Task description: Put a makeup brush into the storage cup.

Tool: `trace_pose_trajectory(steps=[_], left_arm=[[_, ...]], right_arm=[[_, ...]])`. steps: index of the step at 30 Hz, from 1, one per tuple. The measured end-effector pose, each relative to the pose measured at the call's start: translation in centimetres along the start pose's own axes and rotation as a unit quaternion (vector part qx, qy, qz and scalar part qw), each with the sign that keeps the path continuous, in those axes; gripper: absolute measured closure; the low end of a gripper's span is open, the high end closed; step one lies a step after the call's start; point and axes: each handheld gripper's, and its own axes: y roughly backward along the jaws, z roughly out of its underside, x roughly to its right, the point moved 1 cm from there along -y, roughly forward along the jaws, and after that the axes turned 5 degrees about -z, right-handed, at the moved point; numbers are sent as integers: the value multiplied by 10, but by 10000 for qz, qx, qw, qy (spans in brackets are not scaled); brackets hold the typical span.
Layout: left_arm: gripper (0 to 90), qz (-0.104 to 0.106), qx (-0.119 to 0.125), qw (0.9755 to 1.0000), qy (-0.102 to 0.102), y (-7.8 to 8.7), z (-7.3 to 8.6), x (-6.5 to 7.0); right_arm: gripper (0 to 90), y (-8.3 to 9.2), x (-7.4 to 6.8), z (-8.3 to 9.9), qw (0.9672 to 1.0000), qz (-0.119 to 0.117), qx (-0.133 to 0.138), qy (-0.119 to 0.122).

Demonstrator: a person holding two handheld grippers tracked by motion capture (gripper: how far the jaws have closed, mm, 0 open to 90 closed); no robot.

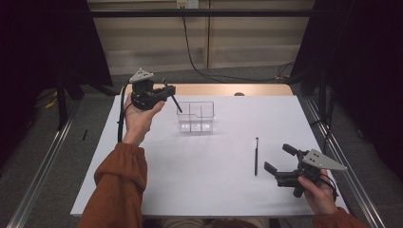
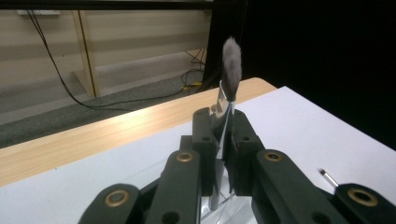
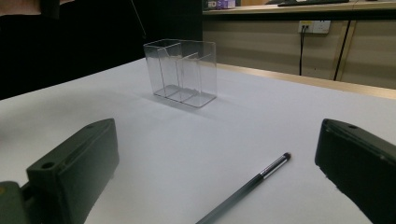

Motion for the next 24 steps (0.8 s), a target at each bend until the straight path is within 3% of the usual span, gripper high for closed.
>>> trace_pose_trajectory(steps=[10, 19, 24], left_arm=[[839, -98, -111, 9999, -12, -14, 7, 0], [839, -41, -195, 9997, -163, -22, 10, 8], [839, -37, -233, 9996, -125, -25, 13, 9]], right_arm=[[0, -1, 1, 1, 10000, 26, -27, -15], [0, -1, 2, 1, 10000, 24, -51, 15], [0, -1, 1, 1, 10000, 14, -48, 10]])
